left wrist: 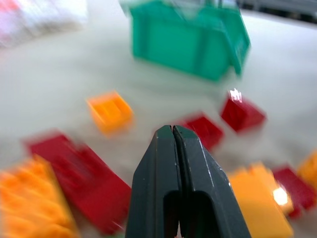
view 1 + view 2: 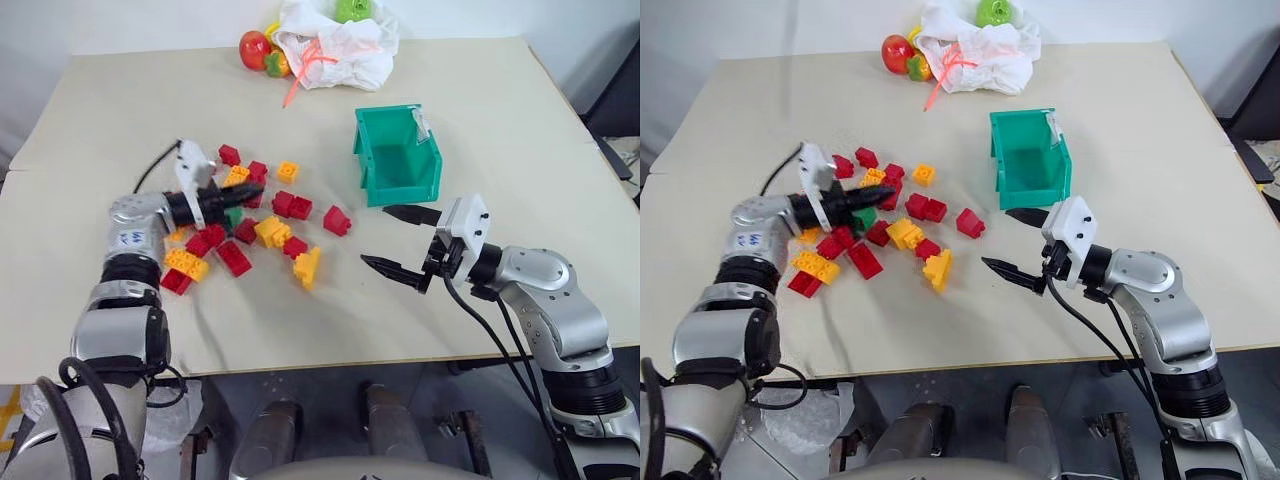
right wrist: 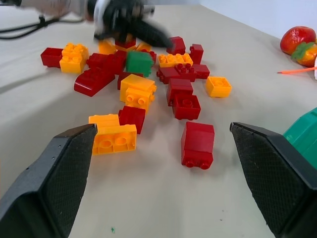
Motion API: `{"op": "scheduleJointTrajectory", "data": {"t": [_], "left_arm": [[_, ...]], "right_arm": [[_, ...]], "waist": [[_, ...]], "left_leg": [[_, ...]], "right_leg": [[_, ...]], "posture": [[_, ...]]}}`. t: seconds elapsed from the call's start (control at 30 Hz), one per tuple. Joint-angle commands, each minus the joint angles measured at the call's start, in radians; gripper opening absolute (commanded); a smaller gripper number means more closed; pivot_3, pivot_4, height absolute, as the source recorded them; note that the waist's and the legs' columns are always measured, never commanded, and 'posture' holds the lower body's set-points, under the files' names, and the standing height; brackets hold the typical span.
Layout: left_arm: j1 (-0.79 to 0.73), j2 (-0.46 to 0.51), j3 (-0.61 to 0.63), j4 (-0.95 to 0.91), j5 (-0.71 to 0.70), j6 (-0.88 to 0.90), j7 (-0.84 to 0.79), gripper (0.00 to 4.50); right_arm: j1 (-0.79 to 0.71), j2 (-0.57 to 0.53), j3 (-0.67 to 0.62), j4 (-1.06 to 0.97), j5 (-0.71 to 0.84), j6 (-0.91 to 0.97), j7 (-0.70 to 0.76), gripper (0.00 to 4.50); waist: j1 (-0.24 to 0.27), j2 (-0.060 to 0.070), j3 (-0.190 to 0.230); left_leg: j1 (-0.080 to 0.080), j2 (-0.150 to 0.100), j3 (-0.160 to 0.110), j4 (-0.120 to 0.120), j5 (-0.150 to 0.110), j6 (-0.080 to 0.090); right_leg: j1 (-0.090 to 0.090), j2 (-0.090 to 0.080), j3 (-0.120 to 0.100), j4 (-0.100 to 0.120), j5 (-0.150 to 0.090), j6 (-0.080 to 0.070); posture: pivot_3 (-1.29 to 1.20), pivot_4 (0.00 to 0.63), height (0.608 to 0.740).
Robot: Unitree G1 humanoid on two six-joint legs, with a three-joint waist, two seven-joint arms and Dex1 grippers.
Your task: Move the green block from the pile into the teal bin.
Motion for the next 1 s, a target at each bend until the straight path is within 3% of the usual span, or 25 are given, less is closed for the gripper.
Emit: {"op": "scheduleJointTrajectory", "data": {"t": [0.03, 0.17, 0.27, 0.53, 0.7, 0.9, 1.0], "left_arm": [[0.039, 0.08, 0.036, -0.137, -0.057, 0.095, -0.033, 0.03], [0.123, 0.144, 0.037, -0.236, -0.053, 0.135, 0.001, 0.03], [0.264, 0.252, 0.108, -0.378, -0.08, 0.299, 0.07, 0.6], [0.613, 0.385, 0.297, -0.703, -0.189, 0.519, 0.124, 3.07], [0.703, 0.406, 0.331, -0.786, -0.22, 0.552, 0.135, 4.49], [0.627, 0.401, 0.196, -0.839, -0.178, 0.581, 0.172, 4.49], [0.503, 0.383, 0.065, -0.844, -0.118, 0.644, 0.239, 4.49]], "right_arm": [[-0.005, -0.022, -0.034, -0.012, 0.003, -0.02, 0.011, 4.5], [-0.014, -0.027, -0.034, 0.004, 0.003, -0.028, 0.017, 4.5], [-0.025, -0.031, -0.029, 0.029, 0.0, -0.04, 0.037, 4.5], [-0.043, -0.036, -0.027, 0.071, 0.0, -0.055, 0.077, 4.5], [-0.054, -0.03, -0.023, 0.092, -0.004, -0.065, 0.087, 4.5], [-0.076, -0.01, -0.007, 0.117, -0.017, -0.079, 0.088, 4.5], [-0.076, 0.0, -0.005, 0.116, -0.02, -0.085, 0.081, 4.5]], "waist": [[-0.001, 0.0, 0.0], [0.001, 0.0, 0.0], [0.001, 0.0, 0.0], [-0.005, 0.0, 0.0], [0.008, 0.001, 0.0], [0.019, 0.001, 0.0], [0.019, 0.001, 0.0]], "left_leg": [[0.0, 0.0, 0.0, 0.0, 0.0, 0.0], [0.0, 0.0, 0.0, 0.0, 0.0, 0.001], [0.0, 0.0, 0.0, 0.001, 0.0, 0.001], [0.0, 0.001, 0.0, 0.0, -0.002, 0.001], [0.001, 0.001, 0.0, 0.0, -0.002, 0.001], [0.001, 0.0, -0.001, 0.001, -0.002, 0.001], [0.001, 0.0, 0.0, 0.001, -0.002, 0.0]], "right_leg": [[0.0, 0.0, 0.0, 0.0, 0.0, 0.0], [0.0, 0.0, 0.0, 0.0, 0.0, 0.0], [0.0, 0.0, 0.001, 0.0, 0.0, 0.0], [0.0, 0.0, 0.001, -0.001, 0.0, -0.001], [0.0, 0.0, 0.001, -0.001, -0.001, -0.001], [0.001, 0.0, 0.001, -0.002, -0.001, -0.001], [0.001, 0.0, 0.001, -0.001, -0.001, -0.001]], "posture": [[0.0, 0.15, 0.74], [0.0, 0.15, 0.74], [0.0, 0.15, 0.74], [0.0, 0.15, 0.74], [0.0, 0.15, 0.74], [0.0, 0.15, 0.74], [0.0, 0.15, 0.74]]}}
